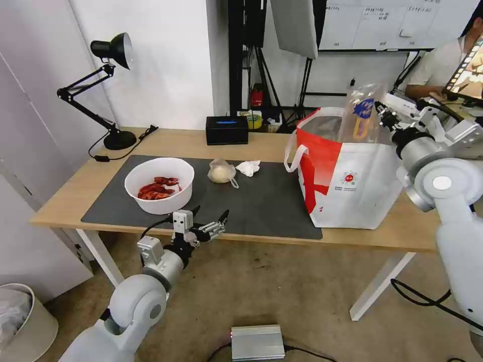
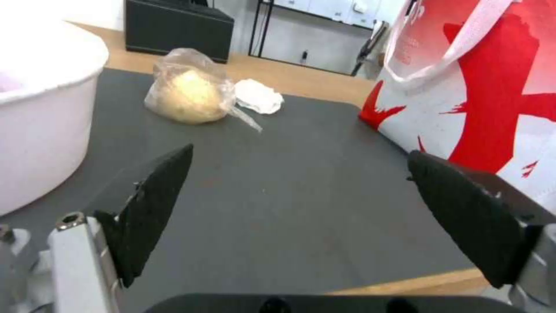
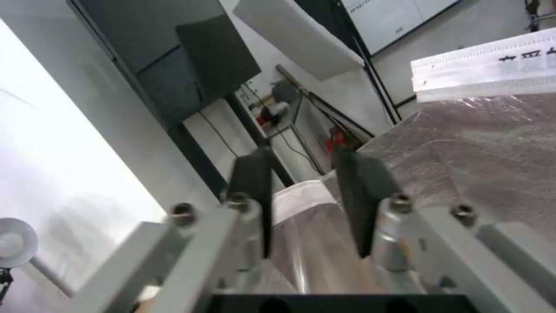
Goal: Pick up the trash from the table and place it into the takeout bag.
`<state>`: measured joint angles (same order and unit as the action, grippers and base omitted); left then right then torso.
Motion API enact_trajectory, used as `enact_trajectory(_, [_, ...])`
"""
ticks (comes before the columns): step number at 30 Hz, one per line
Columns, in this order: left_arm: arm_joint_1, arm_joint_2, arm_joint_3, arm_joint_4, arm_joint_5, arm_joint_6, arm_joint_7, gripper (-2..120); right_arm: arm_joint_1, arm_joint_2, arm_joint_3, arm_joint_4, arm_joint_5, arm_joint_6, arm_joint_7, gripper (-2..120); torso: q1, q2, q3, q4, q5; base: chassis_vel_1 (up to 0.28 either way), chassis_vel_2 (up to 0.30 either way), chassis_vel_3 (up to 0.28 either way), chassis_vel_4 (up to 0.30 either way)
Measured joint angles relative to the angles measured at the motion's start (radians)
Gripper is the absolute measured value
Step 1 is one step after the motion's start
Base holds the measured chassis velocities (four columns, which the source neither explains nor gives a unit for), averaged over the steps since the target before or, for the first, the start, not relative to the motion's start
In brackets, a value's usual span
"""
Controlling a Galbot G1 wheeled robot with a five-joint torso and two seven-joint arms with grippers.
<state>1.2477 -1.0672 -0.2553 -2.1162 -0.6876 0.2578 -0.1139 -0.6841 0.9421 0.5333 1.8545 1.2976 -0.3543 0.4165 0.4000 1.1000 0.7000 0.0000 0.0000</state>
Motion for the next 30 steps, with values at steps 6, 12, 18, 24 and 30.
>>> enact_trajectory(6, [0.0, 0.001, 0.002, -0.003, 0.0, 0.0, -0.003, 100, -0.004, -0.012, 0.006, 0.003, 0.015, -0.002, 0.006, 56, 0.0, 0.0, 0.0, 0.0, 0.0, 0.0, 0.0, 0.0, 0.0])
enact_trajectory(12, [-0.001, 0.002, 0.002, -0.006, -0.001, 0.0, -0.004, 100, -0.004, -0.016, 0.006, 0.007, 0.022, -0.005, 0.007, 73, 0.0, 0.0, 0.0, 0.0, 0.0, 0.0, 0.0, 0.0, 0.0])
enact_trajectory(18, [0.001, 0.002, -0.001, -0.007, -0.001, 0.0, -0.005, 100, -0.006, -0.024, 0.006, 0.019, 0.027, -0.009, 0.007, 96, 0.0, 0.0, 0.0, 0.0, 0.0, 0.0, 0.0, 0.0, 0.0])
enact_trajectory(24, [0.006, 0.0, -0.004, -0.011, -0.001, 0.0, -0.005, 100, 0.002, -0.04, 0.005, 0.036, 0.045, -0.009, 0.004, 100, 0.0, 0.0, 0.0, 0.0, 0.0, 0.0, 0.0, 0.0, 0.0])
enact_trajectory(30, [0.009, -0.006, -0.011, -0.017, -0.001, 0.0, -0.005, 100, -0.003, -0.066, 0.006, 0.07, 0.076, -0.009, -0.064, 100, 0.0, 0.0, 0.0, 0.0001, 0.0, 0.0, 0.0, 0.0, 0.0])
